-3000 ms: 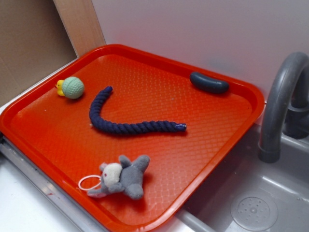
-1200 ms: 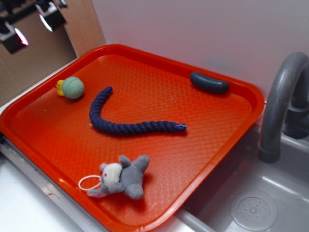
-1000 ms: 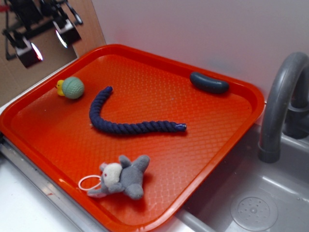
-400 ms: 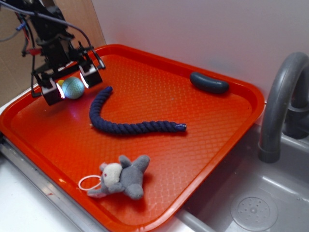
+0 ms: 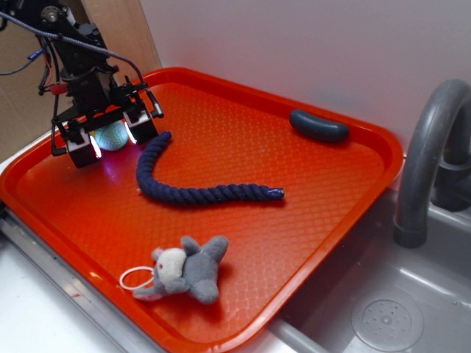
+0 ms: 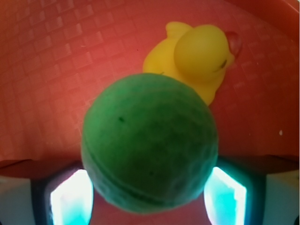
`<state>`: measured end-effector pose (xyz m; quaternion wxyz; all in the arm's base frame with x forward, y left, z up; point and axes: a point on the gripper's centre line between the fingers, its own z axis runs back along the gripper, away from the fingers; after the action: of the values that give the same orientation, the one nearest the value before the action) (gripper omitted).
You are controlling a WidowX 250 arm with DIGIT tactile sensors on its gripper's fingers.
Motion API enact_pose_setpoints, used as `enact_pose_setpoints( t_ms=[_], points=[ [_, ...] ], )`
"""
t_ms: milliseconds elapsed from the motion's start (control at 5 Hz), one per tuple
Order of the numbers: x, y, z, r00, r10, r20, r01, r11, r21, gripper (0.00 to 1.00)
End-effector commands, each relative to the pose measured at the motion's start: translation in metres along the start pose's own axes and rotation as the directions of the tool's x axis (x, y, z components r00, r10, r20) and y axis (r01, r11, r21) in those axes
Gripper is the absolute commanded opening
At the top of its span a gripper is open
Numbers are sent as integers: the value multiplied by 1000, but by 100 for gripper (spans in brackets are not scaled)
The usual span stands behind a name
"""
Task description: Grab the green ball.
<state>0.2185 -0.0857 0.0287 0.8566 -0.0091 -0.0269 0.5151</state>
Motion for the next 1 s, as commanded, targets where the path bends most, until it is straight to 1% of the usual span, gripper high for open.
enact_pose_setpoints(
  t_ms=[0, 200, 400, 600, 800],
  points=[
    [7, -2, 15, 997, 2, 80, 0, 1000, -20, 0],
    [8, -8, 17, 995, -55, 87, 57, 998, -29, 0],
    [-3, -26, 55, 947, -287, 146, 303, 947, -105, 0],
    [-20, -39, 103, 847, -493, 196, 526, 830, -186, 0],
    [-38, -37, 129, 693, -667, 274, 720, 658, -219, 0]
  ],
)
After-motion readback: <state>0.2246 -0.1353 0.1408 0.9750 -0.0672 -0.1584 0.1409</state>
